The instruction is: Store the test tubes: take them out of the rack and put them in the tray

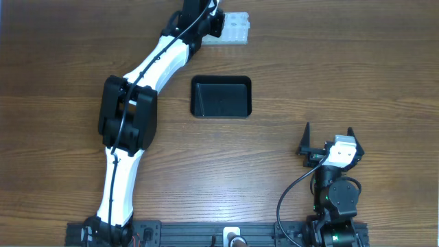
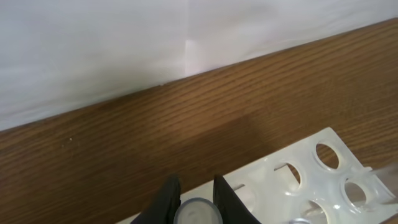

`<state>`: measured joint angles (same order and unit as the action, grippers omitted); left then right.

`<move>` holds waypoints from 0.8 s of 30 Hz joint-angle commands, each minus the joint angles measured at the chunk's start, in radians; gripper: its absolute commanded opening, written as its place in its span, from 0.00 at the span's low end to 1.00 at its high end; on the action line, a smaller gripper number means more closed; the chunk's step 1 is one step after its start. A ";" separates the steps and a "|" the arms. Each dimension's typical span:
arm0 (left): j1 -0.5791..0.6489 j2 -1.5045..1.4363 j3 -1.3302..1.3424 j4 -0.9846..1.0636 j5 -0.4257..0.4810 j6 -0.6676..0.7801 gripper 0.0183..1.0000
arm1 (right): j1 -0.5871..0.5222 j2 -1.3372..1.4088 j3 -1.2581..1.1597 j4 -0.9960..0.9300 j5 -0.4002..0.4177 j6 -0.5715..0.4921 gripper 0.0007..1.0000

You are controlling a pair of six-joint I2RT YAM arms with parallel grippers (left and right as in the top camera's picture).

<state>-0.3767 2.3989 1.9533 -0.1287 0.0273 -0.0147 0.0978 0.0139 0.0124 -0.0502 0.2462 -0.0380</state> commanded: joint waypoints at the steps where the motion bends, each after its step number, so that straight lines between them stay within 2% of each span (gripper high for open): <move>1: 0.001 -0.110 -0.004 -0.025 0.006 0.011 0.15 | 0.001 -0.008 -0.008 0.001 0.006 0.000 0.99; 10: -0.001 -0.378 -0.004 -0.047 0.003 0.006 0.14 | 0.001 -0.008 -0.008 0.001 0.006 0.000 0.99; 14: -0.014 -0.493 -0.004 -0.163 -0.001 -0.034 0.10 | 0.001 -0.008 -0.008 0.001 0.006 0.000 0.99; 19: -0.030 -0.552 -0.005 -0.491 -0.040 -0.223 0.05 | 0.001 -0.008 -0.008 0.001 0.006 0.000 0.99; 24: -0.092 -0.465 -0.005 -0.866 -0.235 -0.518 0.05 | 0.001 -0.008 -0.008 0.002 0.006 0.000 0.99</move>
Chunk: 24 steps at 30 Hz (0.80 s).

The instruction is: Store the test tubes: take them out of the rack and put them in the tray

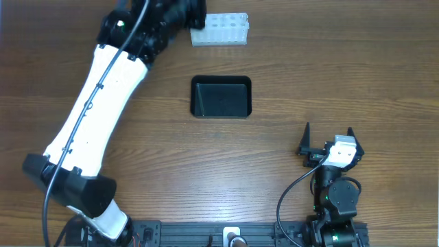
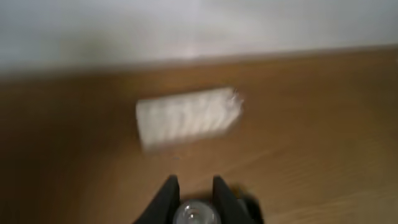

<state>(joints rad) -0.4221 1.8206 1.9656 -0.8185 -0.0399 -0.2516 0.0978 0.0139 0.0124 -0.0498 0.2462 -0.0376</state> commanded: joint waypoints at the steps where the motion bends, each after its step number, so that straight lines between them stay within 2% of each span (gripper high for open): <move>1: -0.059 0.136 -0.017 -0.207 -0.183 -0.309 0.05 | 0.001 -0.008 -0.008 0.001 0.006 -0.001 0.99; 10: -0.120 0.299 -0.017 -0.241 -0.200 -0.367 0.06 | 0.001 -0.008 -0.008 0.001 0.006 -0.001 0.99; 24: -0.121 0.433 -0.017 -0.241 -0.153 -0.367 0.06 | 0.001 -0.008 -0.008 0.001 0.006 -0.001 0.99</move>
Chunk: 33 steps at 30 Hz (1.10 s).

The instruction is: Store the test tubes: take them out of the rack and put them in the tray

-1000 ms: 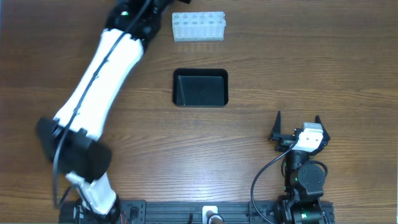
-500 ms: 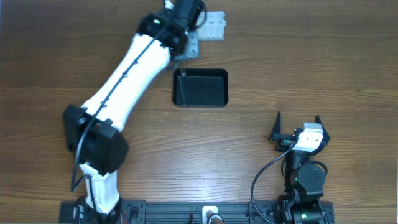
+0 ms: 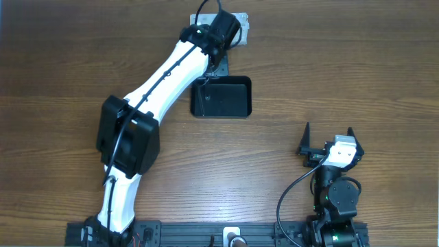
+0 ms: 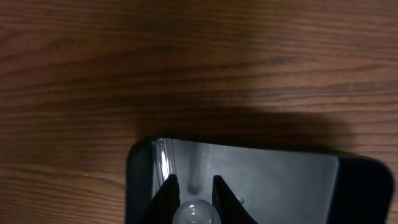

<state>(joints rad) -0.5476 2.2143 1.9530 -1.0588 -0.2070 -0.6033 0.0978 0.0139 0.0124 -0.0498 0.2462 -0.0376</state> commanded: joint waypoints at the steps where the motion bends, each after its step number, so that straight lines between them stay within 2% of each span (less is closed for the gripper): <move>1: 0.005 0.045 -0.004 -0.001 0.018 -0.015 0.06 | 0.001 -0.008 -0.008 0.001 0.006 -0.001 0.99; 26: 0.005 0.092 -0.004 0.002 0.061 -0.015 0.12 | 0.001 -0.008 -0.008 0.001 0.006 -0.001 0.99; 33: -0.002 0.073 -0.004 -0.005 0.058 -0.010 0.31 | 0.001 -0.008 -0.008 0.001 0.006 -0.001 0.99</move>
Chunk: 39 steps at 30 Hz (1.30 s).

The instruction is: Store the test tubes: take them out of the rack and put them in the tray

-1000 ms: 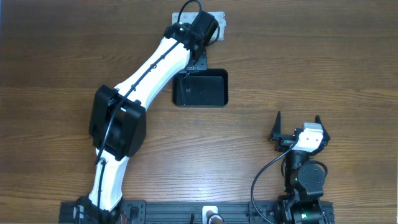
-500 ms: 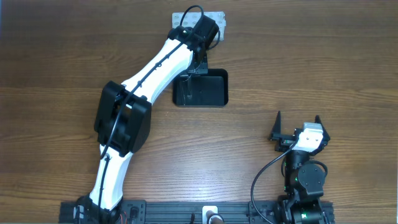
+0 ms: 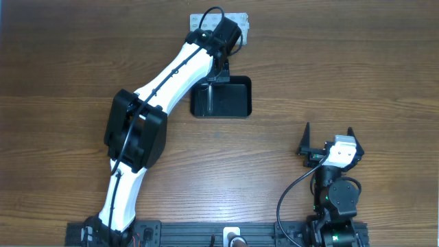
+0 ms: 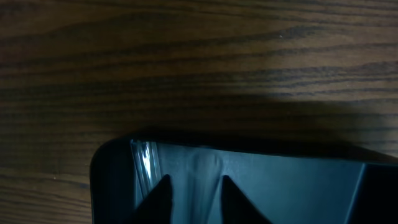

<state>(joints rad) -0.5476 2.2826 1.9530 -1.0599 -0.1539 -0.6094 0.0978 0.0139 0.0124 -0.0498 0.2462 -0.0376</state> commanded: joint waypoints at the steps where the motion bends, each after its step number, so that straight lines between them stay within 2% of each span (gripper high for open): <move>1: -0.006 -0.009 -0.004 -0.005 -0.003 -0.003 0.33 | 0.001 -0.008 -0.008 0.001 0.006 -0.001 0.99; 5: -0.025 -0.109 -0.004 0.007 -0.100 -0.004 0.35 | 0.001 -0.008 -0.008 0.001 0.006 -0.001 0.99; 6: -0.031 -0.144 -0.004 0.015 -0.130 -0.004 0.38 | 0.001 -0.008 -0.008 0.001 0.006 -0.001 0.99; 9: -0.046 -0.286 -0.004 0.065 -0.246 0.003 0.59 | 0.001 -0.008 -0.008 0.001 0.006 -0.001 0.99; 10: -0.048 -0.337 -0.004 0.087 -0.282 0.013 0.61 | 0.001 -0.008 -0.008 0.001 0.006 -0.001 0.99; 12: -0.048 -0.432 -0.004 0.158 -0.325 0.094 0.63 | 0.001 -0.008 -0.008 0.001 0.006 -0.001 0.99; 14: -0.037 -0.509 -0.004 0.252 -0.353 0.224 0.69 | 0.001 -0.008 -0.008 0.001 0.006 -0.001 0.99; 18: 0.021 -0.607 -0.004 0.404 -0.352 0.463 0.74 | 0.001 -0.008 -0.008 0.001 0.006 -0.001 0.99; 23: 0.116 -0.655 -0.020 0.437 -0.283 0.575 0.81 | 0.001 -0.008 -0.008 0.001 0.006 -0.001 0.99; 28: 0.215 -0.743 -0.183 0.586 -0.135 0.629 0.86 | 0.001 -0.008 -0.008 0.001 0.006 -0.001 0.99; 32: 0.271 -0.877 -0.444 0.799 -0.016 0.629 0.89 | 0.001 -0.008 -0.008 0.001 0.006 -0.001 0.99; 39: 0.351 -1.175 -0.969 1.164 0.079 0.628 0.95 | 0.001 -0.008 -0.008 0.001 0.006 -0.001 0.99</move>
<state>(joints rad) -0.2363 1.2499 1.1637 0.0242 -0.1677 0.0010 0.0978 0.0139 0.0124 -0.0498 0.2466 -0.0372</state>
